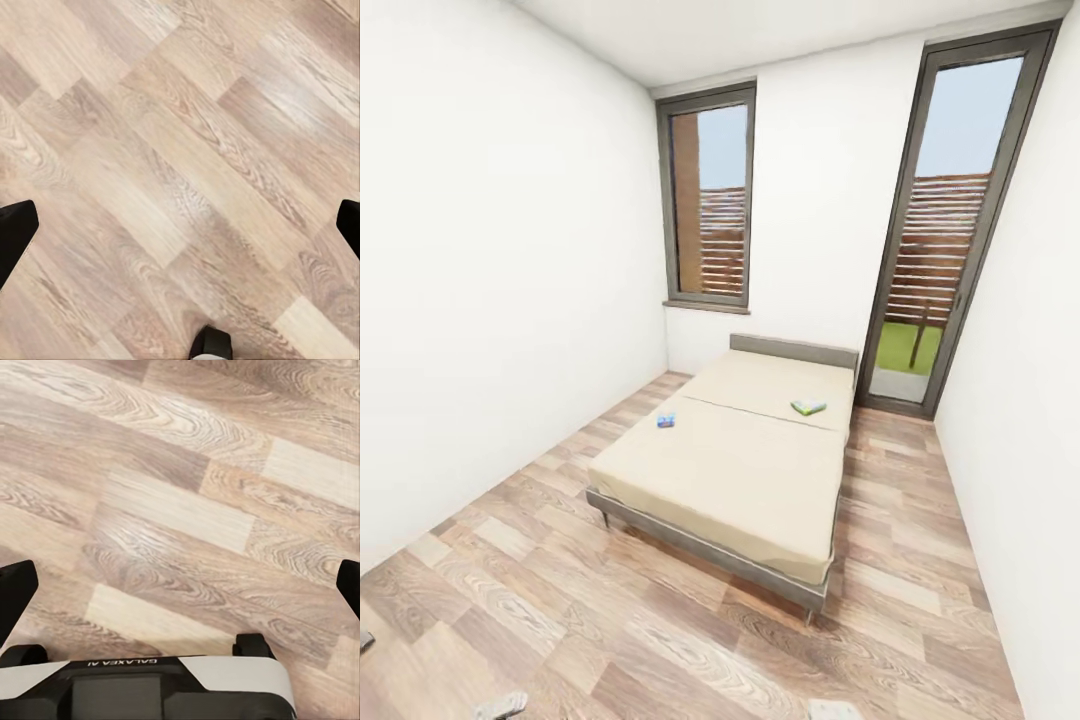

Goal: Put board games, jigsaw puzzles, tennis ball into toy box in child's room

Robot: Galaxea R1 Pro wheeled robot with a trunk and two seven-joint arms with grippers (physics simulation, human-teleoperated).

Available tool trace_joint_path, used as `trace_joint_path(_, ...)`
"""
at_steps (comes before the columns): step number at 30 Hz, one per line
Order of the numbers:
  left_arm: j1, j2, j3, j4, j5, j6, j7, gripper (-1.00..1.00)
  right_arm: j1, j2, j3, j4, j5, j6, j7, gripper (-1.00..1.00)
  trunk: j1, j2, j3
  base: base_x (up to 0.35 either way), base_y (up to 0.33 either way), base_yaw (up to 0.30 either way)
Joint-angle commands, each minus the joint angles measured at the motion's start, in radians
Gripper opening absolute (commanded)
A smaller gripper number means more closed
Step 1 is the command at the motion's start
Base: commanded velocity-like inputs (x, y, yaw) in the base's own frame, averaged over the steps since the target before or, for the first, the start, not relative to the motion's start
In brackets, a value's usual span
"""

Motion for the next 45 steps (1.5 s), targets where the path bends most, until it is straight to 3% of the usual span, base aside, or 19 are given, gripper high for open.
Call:
trace_joint_path(1,-0.001,0.000,-0.003,0.003,0.011,-0.017,0.001,1.00,0.000,0.003,-0.003,-0.002,-0.003,0.005,-0.006,1.00,0.000,-0.002,-0.002,0.000,0.000,0.292)
trace_joint_path(7,0.001,-0.002,-0.002,0.005,0.011,-0.065,0.001,1.00,0.000,0.015,-0.003,-0.001,-0.002,0.004,-0.018,1.00,0.000,-0.002,-0.002,0.000,0.000,0.293)
trace_joint_path(25,0.000,-0.024,-0.001,-0.005,0.006,-0.072,0.002,1.00,0.000,0.019,-0.002,0.000,0.002,-0.004,-0.031,1.00,0.000,-0.002,-0.007,0.009,0.000,0.291)
trace_joint_path(36,0.008,-0.017,0.000,0.004,0.011,-0.157,-0.001,1.00,0.000,0.019,-0.002,0.002,0.008,-0.035,-0.032,1.00,0.000,-0.002,-0.015,0.038,0.000,0.276)
trace_joint_path(45,0.009,-0.018,0.001,0.005,0.011,-0.168,-0.002,1.00,0.000,0.019,-0.002,0.002,0.010,-0.039,-0.032,1.00,0.000,-0.002,-0.021,0.172,0.000,0.272)
